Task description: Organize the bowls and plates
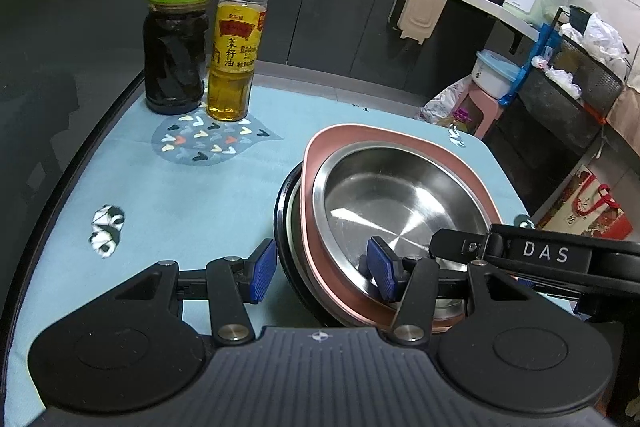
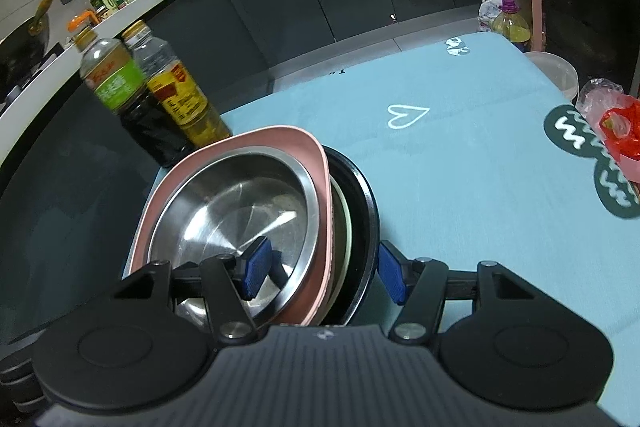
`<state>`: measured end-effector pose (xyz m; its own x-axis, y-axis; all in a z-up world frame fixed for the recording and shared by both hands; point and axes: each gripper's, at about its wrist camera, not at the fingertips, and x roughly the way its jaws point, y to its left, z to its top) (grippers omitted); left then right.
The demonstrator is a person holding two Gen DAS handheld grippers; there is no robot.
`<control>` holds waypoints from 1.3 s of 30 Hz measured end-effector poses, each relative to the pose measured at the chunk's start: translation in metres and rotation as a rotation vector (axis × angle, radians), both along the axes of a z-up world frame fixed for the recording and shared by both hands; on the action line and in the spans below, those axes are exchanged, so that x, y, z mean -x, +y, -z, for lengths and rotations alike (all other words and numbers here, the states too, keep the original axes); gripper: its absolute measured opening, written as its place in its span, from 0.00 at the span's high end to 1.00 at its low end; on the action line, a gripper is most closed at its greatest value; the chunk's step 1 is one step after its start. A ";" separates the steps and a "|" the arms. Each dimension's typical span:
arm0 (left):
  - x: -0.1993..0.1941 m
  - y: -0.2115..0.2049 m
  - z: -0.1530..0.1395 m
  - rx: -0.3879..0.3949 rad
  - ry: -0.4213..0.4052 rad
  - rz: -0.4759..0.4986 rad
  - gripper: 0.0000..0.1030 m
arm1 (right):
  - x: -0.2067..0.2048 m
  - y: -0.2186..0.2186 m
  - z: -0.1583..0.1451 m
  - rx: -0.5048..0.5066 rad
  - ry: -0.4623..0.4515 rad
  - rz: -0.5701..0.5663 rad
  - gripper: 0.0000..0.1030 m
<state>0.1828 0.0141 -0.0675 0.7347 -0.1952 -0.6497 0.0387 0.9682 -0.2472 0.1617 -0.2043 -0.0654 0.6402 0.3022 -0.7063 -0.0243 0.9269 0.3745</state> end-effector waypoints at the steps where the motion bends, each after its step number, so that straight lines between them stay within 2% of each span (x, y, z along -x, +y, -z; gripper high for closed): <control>1: -0.004 -0.001 0.001 0.000 -0.001 -0.002 0.54 | -0.004 -0.002 0.001 0.000 -0.001 0.001 0.44; 11: -0.033 -0.012 0.011 0.005 0.002 -0.025 0.54 | -0.032 -0.014 0.010 0.003 0.006 0.010 0.44; 17: -0.038 -0.015 0.022 -0.005 0.024 -0.020 0.54 | -0.040 -0.019 0.021 -0.010 0.041 0.018 0.44; 34: -0.032 0.002 0.016 0.088 0.039 -0.051 0.50 | -0.032 -0.027 0.022 -0.012 0.030 0.056 0.43; 39: -0.020 0.001 0.006 0.079 0.037 -0.026 0.50 | -0.017 -0.022 0.008 0.031 -0.046 0.039 0.43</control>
